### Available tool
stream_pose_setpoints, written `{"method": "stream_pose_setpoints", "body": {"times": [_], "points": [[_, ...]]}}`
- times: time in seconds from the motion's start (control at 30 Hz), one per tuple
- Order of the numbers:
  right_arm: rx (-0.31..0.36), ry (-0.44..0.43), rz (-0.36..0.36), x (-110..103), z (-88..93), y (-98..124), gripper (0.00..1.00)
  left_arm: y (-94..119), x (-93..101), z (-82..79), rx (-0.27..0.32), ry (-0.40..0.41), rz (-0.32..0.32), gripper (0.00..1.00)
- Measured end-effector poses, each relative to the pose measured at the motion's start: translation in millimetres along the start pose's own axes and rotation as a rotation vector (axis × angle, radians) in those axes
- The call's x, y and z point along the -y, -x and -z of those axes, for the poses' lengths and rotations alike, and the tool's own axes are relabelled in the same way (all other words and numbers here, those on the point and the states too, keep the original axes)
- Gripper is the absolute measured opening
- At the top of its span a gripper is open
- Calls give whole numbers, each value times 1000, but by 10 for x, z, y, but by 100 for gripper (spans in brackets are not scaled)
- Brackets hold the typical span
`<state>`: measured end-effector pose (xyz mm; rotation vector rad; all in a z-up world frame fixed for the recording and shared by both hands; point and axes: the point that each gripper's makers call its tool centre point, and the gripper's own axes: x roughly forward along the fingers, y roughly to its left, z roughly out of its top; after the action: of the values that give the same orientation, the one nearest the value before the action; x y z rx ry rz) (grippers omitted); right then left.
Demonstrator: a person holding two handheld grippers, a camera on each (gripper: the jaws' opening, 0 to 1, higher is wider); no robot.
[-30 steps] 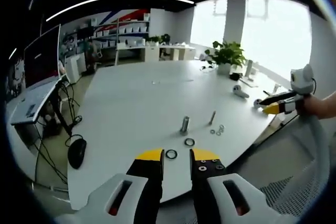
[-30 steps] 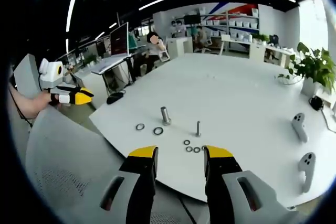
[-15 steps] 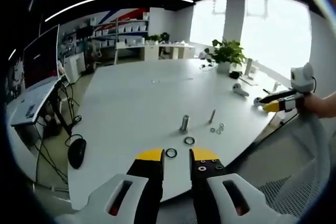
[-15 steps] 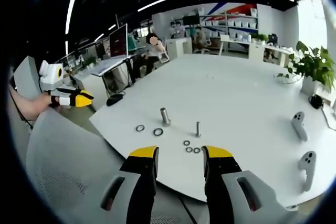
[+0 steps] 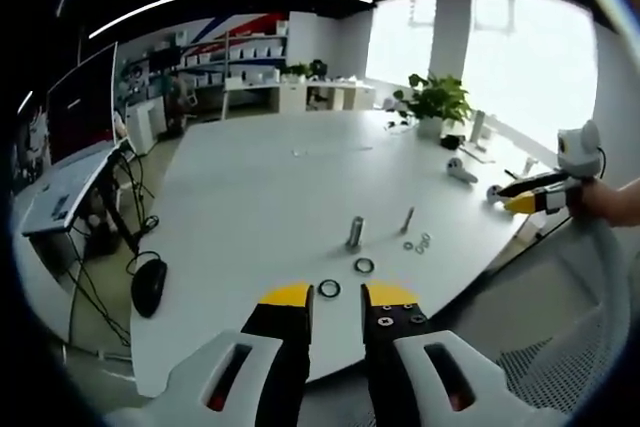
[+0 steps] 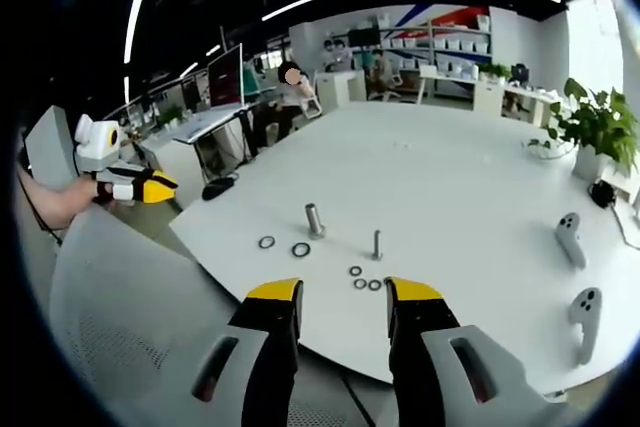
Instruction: Place the washer onto the threaded stud by aligning its center hole with the stud, sliding it down to the base, and recovering from edge contact or off-axis alignment until the washer reaches the visible bottom stop.
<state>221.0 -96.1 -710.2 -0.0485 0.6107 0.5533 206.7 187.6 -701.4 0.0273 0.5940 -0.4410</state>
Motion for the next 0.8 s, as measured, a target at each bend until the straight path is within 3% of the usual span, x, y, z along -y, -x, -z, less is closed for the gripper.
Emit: {"method": "stream_pose_setpoints", "body": {"times": [0.8], "points": [[-13,3,-6,-8,26,-10,36,-11,-16,15,-11,6,-3,16]]}}
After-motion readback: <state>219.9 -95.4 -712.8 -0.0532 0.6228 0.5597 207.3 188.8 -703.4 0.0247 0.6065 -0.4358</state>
